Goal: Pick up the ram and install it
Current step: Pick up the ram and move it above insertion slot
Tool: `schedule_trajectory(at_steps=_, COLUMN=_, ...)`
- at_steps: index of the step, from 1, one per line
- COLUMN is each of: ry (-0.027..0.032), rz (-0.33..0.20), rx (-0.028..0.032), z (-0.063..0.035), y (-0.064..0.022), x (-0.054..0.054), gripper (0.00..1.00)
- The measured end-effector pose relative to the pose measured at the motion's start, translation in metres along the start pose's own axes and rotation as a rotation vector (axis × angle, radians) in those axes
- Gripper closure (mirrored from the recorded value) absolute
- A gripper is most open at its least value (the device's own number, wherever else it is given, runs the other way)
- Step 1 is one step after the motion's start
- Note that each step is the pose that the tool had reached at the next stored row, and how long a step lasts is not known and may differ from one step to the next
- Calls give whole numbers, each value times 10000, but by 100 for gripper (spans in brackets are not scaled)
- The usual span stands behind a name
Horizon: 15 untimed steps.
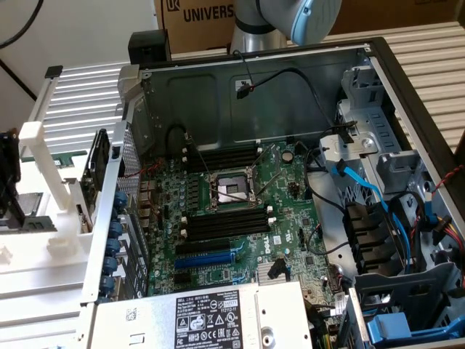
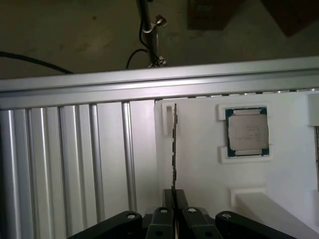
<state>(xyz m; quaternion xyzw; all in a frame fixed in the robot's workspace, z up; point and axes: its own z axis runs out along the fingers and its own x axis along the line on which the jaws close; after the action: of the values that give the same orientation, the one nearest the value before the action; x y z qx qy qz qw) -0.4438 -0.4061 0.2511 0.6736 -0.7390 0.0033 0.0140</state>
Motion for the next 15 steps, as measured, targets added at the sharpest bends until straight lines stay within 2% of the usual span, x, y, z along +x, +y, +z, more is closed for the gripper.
schedule_trajectory(at_steps=2, ry=3, rz=79, rx=1, z=-49, y=1, x=1, gripper=87)
schedule_trajectory(at_steps=5, ry=3, rz=154, rx=-2, z=-175, y=11, x=5, gripper=87)
schedule_trajectory(at_steps=6, ry=3, rz=171, rx=-1, z=-221, y=14, x=7, gripper=87)
schedule_trajectory(at_steps=7, ry=1, rz=257, rx=-3, z=-354, y=18, x=10, gripper=87)
schedule_trajectory(at_steps=12, ry=-2, rz=491, rx=-4, z=-549, y=21, x=15, gripper=87)
schedule_trajectory(at_steps=14, ry=42, rz=760, rx=-4, z=-658, y=23, x=18, gripper=87)
schedule_trajectory(at_steps=15, ry=45, rz=848, rx=-7, z=-685, y=23, x=18, gripper=87)
